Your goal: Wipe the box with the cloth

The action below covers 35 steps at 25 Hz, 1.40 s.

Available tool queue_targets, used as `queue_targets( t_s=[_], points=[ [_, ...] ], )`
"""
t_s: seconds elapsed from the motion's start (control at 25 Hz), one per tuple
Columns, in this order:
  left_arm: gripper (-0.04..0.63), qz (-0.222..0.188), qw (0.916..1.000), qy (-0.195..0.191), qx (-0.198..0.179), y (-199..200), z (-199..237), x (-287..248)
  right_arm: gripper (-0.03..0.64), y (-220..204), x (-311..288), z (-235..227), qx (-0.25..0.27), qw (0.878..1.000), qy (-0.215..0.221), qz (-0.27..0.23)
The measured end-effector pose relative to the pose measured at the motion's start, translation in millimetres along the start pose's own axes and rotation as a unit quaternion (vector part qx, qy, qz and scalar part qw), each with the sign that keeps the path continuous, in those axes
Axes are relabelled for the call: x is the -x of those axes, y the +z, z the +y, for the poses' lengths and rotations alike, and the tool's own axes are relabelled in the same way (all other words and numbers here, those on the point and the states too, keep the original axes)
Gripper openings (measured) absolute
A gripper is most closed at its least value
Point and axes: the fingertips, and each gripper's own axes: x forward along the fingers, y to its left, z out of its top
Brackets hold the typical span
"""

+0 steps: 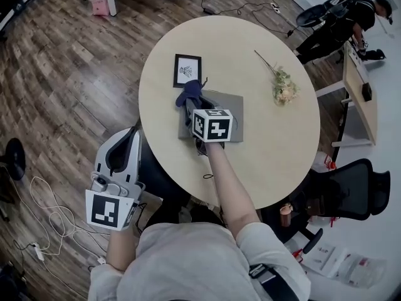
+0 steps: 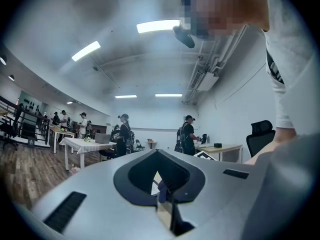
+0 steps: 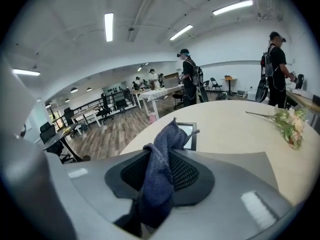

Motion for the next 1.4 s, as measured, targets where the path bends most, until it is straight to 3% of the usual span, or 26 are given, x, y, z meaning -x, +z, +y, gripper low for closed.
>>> queue_targets(
  t_s=[0.24, 0.36, 0.44, 0.52, 0.72, 1.12, 1.4],
  points=[
    [0.002, 0.007, 0.9998, 0.021, 0.004, -8, 16, 11, 0.226, -8, -8, -16, -0.002, 0.999, -0.030, 0.016],
    [0.002, 0.011, 0.9995, 0.028, 0.007, -11, 19, 16, 0.232, -19, -18, -16, -0.015, 0.998, -0.027, 0.059],
    [0.002, 0.012, 0.9993, 0.033, 0.007, -12, 22, 20, 0.153, -23, -25, -11, -0.012, 0.996, -0.026, 0.081],
    [0.002, 0.014, 0.9992, 0.038, 0.006, -12, 24, 23, 0.124, -19, -31, -7, 0.006, 0.996, -0.034, 0.086],
    [0.002, 0.016, 0.9988, 0.046, 0.004, -12, 26, 27, 0.108, -15, -42, -9, 0.037, 0.994, -0.048, 0.096],
    [0.002, 0.011, 0.9997, 0.023, -0.003, -5, 5, 17, 0.103, -14, -9, -69, -0.013, 0.994, -0.079, 0.078],
    [0.002, 0.009, 1.0000, 0.000, -0.004, -5, -14, 3, 0.101, -26, 20, -130, -0.039, 0.987, -0.132, 0.078]
  ],
)
